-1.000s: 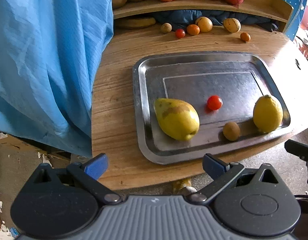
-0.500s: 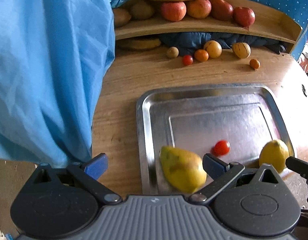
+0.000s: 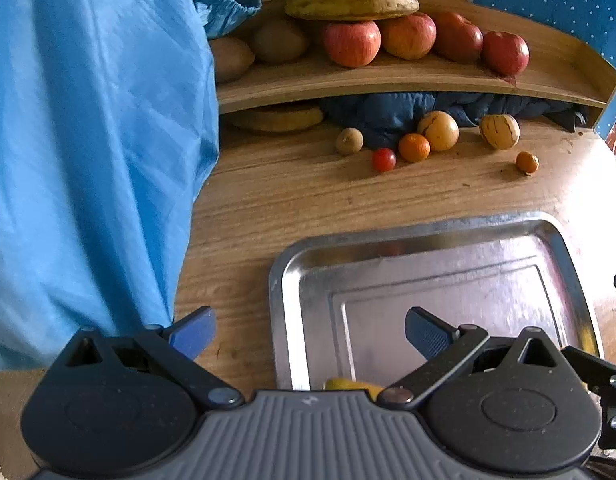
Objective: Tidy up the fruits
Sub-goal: 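Move both open tools past the tray toward the loose fruits under the shelf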
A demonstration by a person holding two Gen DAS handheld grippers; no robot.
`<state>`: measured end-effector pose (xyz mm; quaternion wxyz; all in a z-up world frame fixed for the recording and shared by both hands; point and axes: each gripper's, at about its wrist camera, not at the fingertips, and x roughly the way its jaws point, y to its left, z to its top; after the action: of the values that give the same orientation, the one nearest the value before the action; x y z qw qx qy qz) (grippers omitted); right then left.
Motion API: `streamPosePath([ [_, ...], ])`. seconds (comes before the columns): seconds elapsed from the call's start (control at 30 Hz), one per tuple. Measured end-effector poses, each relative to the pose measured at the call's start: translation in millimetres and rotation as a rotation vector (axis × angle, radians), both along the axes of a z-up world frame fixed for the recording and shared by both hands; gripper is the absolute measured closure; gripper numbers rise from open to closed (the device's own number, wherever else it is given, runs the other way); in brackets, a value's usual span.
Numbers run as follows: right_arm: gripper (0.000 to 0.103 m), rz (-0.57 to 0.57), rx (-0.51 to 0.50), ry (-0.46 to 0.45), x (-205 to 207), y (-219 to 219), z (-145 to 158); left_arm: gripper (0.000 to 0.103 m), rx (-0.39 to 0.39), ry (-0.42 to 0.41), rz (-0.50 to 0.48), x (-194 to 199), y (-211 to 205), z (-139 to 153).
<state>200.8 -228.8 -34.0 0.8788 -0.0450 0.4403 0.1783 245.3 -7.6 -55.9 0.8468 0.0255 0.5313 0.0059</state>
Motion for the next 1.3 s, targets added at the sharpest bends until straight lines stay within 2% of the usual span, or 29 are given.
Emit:
streamPosePath([
  [0.63, 0.001, -0.026, -0.01, 0.006, 57, 13, -10, 0.001, -0.016, 0.004, -0.041, 74, -6, -14],
  [0.9, 0.001, -0.035, -0.027, 0.024, 81, 16, -17, 0.001, -0.051, 0.009, -0.059, 100, -13, -26],
  [1.3, 0.001, -0.014, -0.079, 0.032, 122, 29, -25, 0.001, -0.116, -0.015, -0.011, 142, -7, -42],
])
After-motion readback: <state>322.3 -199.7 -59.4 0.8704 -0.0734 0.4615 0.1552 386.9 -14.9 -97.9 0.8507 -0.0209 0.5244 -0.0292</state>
